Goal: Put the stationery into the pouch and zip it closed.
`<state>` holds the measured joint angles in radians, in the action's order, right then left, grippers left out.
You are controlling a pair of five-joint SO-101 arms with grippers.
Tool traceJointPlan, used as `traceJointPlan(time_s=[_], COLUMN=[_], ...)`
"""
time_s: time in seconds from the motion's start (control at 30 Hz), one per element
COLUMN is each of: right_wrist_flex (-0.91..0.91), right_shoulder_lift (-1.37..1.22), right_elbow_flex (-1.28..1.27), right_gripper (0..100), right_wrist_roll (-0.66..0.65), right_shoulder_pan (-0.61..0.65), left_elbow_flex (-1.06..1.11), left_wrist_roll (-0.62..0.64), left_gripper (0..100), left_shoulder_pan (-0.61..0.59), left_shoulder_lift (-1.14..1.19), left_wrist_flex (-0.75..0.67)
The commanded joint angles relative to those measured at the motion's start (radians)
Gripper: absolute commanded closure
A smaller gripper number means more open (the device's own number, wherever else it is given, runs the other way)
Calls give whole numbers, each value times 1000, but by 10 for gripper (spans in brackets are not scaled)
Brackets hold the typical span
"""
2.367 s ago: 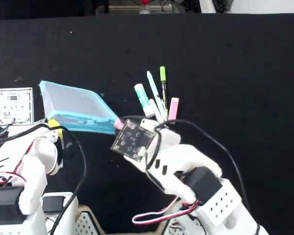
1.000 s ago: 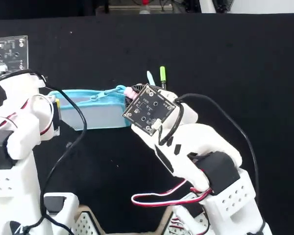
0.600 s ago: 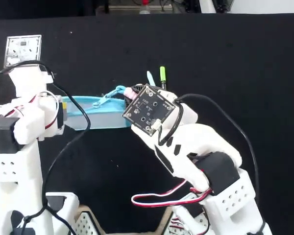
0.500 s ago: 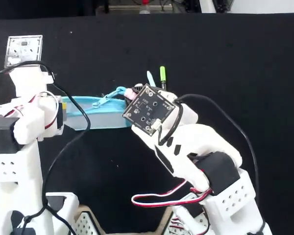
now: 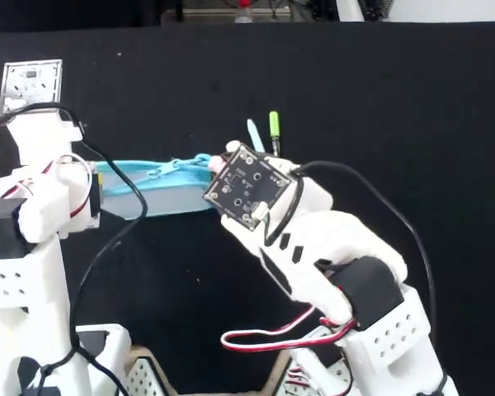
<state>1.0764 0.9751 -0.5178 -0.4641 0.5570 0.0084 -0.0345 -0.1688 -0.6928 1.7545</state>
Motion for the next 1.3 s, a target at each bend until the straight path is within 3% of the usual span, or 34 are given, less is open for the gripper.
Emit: traceJointPlan(time_s=[0.0,0.4,0.63,1.07,1.27], right_wrist_flex=[14,80,69,51,49], right_shoulder_lift=[48,213,214,214,214], right_elbow_flex=[22,-48,-143,-134,-134], right_gripper=[988,988,988,988,988], right_wrist_roll=[-6,-11,-91,-77,-68], right_shoulder_pan=[-18,-23,-147,-152,-215], left_elbow_flex=[82,116,122,220,249], left_wrist_roll=[-9,-9,-11,-8,-8], left_gripper=[969,969,969,969,969], left_shoulder_pan=[-16,-16,-16,-15,-15], left_shoulder_lift=[-2,-2,0,5,0], left_wrist_flex=[3,-26,-101,-126,-126])
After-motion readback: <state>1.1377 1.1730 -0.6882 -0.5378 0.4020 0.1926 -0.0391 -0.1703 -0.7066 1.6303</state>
